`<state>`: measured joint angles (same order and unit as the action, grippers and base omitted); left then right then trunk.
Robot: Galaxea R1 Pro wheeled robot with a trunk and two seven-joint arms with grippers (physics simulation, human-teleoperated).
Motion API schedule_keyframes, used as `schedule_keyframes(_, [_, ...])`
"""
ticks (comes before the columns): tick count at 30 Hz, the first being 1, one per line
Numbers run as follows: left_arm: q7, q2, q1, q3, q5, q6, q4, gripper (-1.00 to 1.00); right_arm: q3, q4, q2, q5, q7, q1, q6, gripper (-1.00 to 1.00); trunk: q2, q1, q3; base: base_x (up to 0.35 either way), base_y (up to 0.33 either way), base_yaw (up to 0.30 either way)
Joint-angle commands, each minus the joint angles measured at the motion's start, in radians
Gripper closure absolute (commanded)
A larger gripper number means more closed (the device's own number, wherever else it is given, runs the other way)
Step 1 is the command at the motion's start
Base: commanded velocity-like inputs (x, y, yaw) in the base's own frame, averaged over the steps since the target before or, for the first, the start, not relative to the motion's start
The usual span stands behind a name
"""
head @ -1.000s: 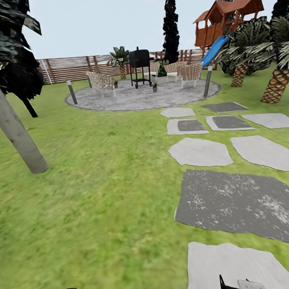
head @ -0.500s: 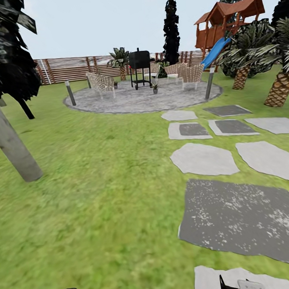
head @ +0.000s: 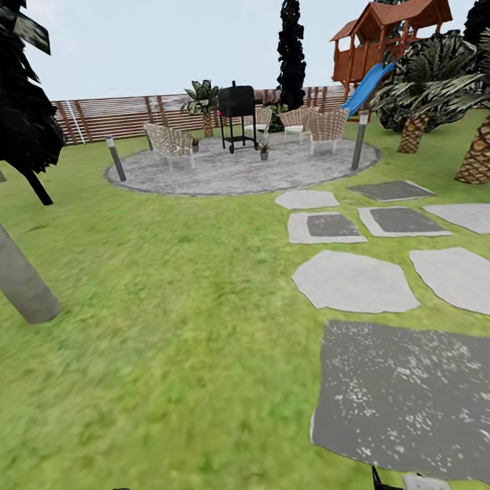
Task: Pick up the pesticide atomizer in the garden and spray insectifuge to fully cover both potted plants in the garden.
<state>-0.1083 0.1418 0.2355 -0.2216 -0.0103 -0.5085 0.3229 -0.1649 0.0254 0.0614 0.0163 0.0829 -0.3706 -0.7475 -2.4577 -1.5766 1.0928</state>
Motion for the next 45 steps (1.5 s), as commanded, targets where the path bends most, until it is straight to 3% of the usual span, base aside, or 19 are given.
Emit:
schedule_keyframes(1, [-0.010,0.000,0.001,-0.009,-0.001,-0.002,-0.001,1.00,-0.001,-0.001,0.000,0.002,0.003,-0.001,-0.003,-1.00,0.000,0.000,0.001,0.340,0.000,0.000])
schedule_keyframes(40, [-0.011,-0.008,0.001,-0.007,-0.002,-0.002,-0.003,1.00,-0.001,-0.001,-0.001,0.002,0.003,-0.001,-0.003,-1.00,0.000,0.000,0.001,0.340,0.000,0.000])
schedule_keyframes(45, [-0.011,-0.008,0.001,-0.007,-0.001,-0.002,-0.014,1.00,-0.001,-0.001,-0.035,0.001,0.004,-0.001,-0.003,-1.00,0.000,0.000,0.001,0.340,0.000,0.000])
